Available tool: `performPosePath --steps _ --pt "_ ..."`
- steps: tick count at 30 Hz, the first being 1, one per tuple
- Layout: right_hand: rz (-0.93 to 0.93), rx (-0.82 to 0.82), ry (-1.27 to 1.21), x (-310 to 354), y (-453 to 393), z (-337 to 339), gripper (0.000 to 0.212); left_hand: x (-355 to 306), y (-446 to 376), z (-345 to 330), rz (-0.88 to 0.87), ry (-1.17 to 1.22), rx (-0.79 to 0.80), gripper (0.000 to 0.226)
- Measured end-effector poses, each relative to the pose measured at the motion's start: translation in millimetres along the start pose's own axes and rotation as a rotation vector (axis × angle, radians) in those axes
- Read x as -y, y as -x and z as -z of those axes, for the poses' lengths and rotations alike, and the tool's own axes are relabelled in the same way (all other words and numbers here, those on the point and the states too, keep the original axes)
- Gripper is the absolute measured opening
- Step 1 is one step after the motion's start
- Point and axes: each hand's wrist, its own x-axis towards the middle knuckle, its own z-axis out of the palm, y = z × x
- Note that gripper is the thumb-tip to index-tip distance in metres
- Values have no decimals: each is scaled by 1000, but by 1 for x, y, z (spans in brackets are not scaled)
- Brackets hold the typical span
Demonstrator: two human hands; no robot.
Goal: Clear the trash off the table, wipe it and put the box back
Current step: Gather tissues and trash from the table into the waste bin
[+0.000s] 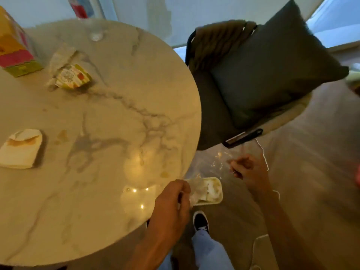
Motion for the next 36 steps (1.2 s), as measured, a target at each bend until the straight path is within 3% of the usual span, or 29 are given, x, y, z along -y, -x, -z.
performPosePath --steps 4,6,9,15,22,28,33,36 --pt "-174 -25 4 -110 -29 18 14 19 1 -81 31 -89 223 21" --pt "-231 1 36 -167 -47 17 17 47 -5 -128 127 -121 228 26" --pt "-287 99 105 -242 -68 11 24 109 -17 -193 309 -190 187 14" --pt "-317 239 285 -334 -111 -12 41 219 -63 -277 487 -358 160 20" --pt "-72 447 557 -396 -152 -42 58 317 -110 -323 355 -510 203 21" --pt "8 604 730 -429 -170 -84 62 367 -130 -348 297 -669 261 15" --pt "103 610 902 -437 -178 -108 61 387 -135 -354 126 -861 432 22" --pt "120 609 965 -432 -183 -110 54 387 -133 -354 92 -850 456 26"
